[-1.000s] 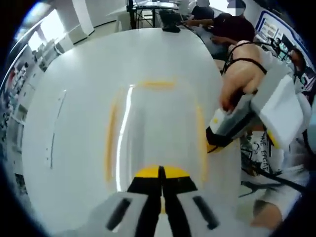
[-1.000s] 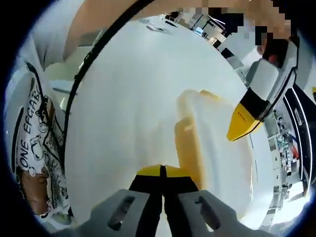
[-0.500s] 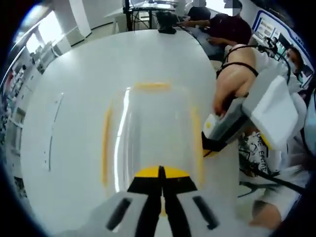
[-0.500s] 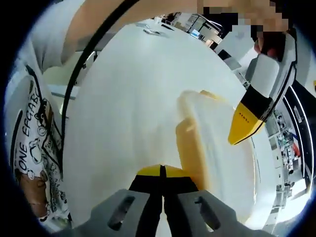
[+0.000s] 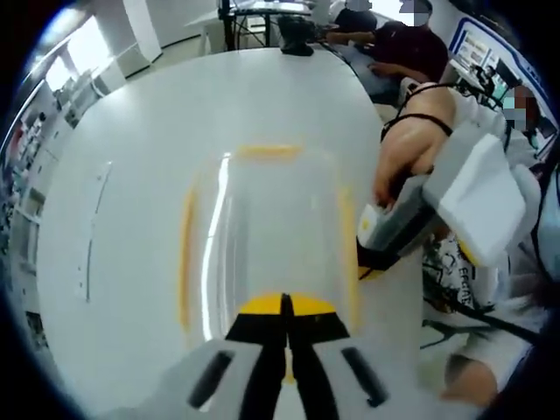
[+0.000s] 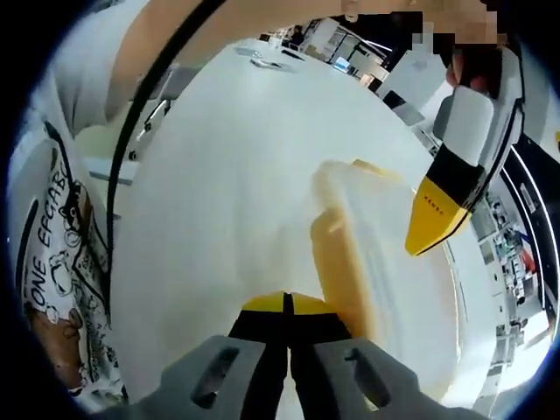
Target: Snap each plastic latch of the storage box into its locked position after aligning the lid with the box until every specified latch is closed and the lid sits flush.
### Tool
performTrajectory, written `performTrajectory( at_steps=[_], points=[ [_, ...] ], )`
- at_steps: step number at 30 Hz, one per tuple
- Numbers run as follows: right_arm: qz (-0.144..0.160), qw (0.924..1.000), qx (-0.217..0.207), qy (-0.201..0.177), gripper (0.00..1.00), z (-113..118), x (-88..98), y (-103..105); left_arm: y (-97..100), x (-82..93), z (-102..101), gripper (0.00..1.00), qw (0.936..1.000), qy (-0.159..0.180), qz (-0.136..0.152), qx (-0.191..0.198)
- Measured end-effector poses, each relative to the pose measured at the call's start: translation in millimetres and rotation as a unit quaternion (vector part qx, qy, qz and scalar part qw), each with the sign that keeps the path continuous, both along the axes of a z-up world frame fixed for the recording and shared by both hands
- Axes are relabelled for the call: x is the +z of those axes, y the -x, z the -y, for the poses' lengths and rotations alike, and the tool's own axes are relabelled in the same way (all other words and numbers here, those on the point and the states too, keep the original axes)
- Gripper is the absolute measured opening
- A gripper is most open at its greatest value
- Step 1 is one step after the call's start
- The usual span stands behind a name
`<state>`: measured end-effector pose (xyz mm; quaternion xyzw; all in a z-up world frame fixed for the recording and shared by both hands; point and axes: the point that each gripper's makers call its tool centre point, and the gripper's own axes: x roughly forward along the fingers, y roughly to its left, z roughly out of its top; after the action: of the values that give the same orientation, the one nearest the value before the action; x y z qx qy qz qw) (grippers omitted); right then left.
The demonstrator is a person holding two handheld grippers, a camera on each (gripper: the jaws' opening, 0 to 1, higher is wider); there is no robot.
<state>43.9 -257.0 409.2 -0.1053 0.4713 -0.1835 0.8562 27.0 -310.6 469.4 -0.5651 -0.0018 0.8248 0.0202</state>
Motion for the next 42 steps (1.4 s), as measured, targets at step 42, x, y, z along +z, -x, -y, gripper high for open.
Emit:
performTrajectory(
  at_steps=[42],
  points=[
    [0.059,0.9918,-0.114,0.006,0.00,2,15.2,-2,7.1,-2.6,4,0.00,0.9988,-0.032,0.018,0.032]
  ],
)
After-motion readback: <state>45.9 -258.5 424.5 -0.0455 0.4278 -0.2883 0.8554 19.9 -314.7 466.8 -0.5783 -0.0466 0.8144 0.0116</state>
